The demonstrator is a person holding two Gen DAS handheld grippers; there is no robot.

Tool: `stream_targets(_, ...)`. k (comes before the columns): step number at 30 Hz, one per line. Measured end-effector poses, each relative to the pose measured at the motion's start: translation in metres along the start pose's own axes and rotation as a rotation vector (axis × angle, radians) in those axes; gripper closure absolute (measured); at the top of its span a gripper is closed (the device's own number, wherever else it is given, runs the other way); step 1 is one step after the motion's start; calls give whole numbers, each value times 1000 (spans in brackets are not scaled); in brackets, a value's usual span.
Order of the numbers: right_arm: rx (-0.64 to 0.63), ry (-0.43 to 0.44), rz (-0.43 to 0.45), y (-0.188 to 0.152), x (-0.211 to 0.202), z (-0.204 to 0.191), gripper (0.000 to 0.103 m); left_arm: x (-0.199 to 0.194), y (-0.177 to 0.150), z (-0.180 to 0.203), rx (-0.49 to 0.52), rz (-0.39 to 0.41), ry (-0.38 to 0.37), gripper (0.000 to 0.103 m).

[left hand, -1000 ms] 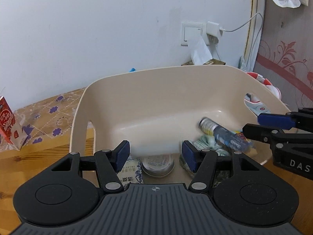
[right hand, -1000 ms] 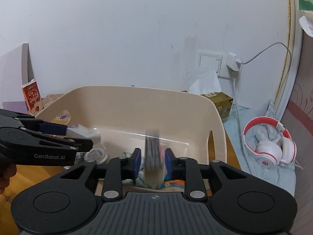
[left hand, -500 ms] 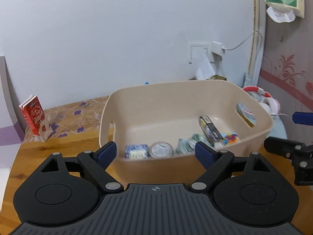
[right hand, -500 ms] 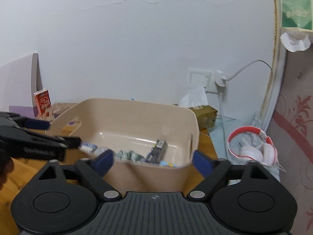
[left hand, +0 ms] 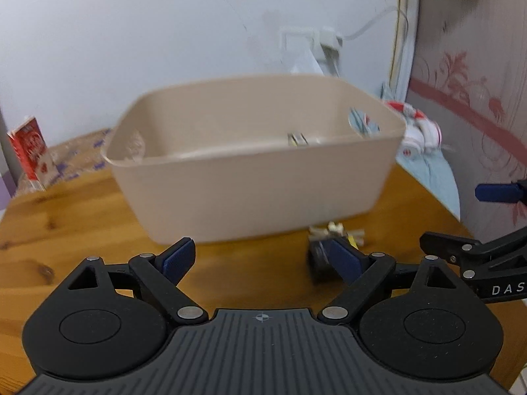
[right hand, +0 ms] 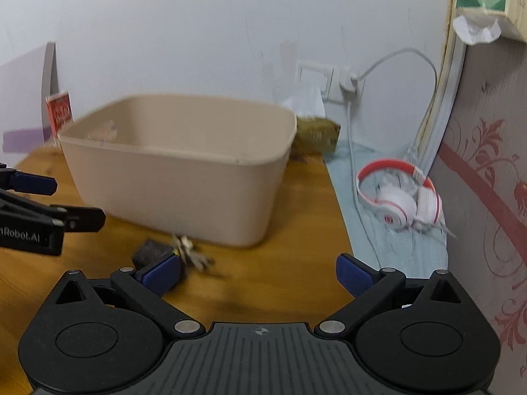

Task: Organize objects
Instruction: 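Grasp the black charger block with the left gripper while the right grasps the white cable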

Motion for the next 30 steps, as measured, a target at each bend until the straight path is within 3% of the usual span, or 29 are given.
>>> stream_targets(14,32,5,-111,-33,49,25,0,63,-12,23,-134,-87,-154,13)
stream_targets(19,20,16,-125,-34,58,22,0,72,-13,16,-107,-55,-32,13)
stream_targets(30,-35,97,-115,-19,80,-19,0,78,-19,-16,-68,-34,5,17)
Point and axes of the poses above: each gripper's, at about its wrist camera, not at the fingertips, and x roughly the way its jaws point, z to its right, y to its top, the point moved 4 cm from there along x, roughly the way its jaws point, and after that the axes turned 4 degrees about -z, right-handed, at the moved point
